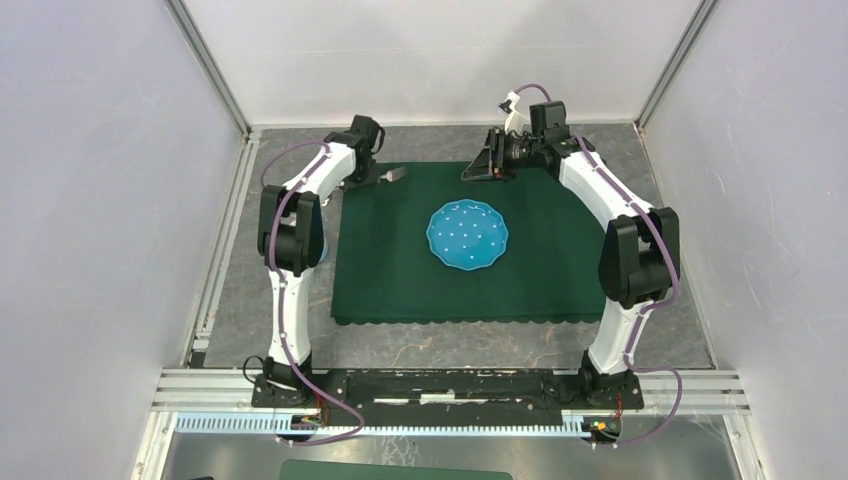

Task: Set the dinner table for one person
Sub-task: Place the fork on the napkin.

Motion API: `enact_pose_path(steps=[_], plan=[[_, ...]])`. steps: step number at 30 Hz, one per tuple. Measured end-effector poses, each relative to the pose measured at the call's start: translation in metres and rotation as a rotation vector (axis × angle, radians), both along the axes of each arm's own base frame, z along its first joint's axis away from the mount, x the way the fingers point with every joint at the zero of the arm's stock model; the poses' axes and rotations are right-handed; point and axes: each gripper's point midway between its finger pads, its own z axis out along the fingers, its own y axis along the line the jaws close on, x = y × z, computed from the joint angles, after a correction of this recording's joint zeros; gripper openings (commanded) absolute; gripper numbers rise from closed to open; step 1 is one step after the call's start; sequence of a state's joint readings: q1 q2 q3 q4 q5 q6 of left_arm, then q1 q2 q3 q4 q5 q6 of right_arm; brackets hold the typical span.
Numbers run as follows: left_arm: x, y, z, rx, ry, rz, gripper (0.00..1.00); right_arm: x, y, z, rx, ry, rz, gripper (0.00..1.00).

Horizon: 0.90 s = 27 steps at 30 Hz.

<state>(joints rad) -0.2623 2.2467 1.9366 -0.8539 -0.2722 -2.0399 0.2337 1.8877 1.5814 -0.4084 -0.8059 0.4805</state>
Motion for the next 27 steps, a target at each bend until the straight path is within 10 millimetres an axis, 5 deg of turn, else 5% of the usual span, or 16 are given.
enact_pose_path(steps=[3, 8, 12, 20, 23, 27], plan=[[-0.023, 0.008, -0.030, 0.028, 0.085, 0.007, 0.65, 0.000, 0.000, 0.000, 0.001, -0.002, 0.000, 0.45], [-0.034, 0.010, -0.039, 0.024, 0.107, 0.019, 0.81, 0.001, 0.000, 0.000, -0.001, -0.003, -0.001, 0.45], [-0.014, 0.005, -0.014, 0.009, 0.023, -0.012, 0.83, 0.001, 0.000, 0.000, -0.003, -0.004, -0.005, 0.45], [0.075, -0.020, 0.111, 0.094, -0.355, -0.398, 0.72, 0.003, -0.002, -0.004, -0.015, -0.005, -0.019, 0.45], [0.075, -0.019, 0.121, 0.111, -0.387, -0.570, 0.67, 0.005, -0.002, -0.004, -0.015, -0.012, -0.025, 0.45], [0.058, -0.004, 0.105, 0.150, -0.327, -0.808, 0.57, 0.009, -0.002, -0.002, -0.015, -0.022, -0.037, 0.45]])
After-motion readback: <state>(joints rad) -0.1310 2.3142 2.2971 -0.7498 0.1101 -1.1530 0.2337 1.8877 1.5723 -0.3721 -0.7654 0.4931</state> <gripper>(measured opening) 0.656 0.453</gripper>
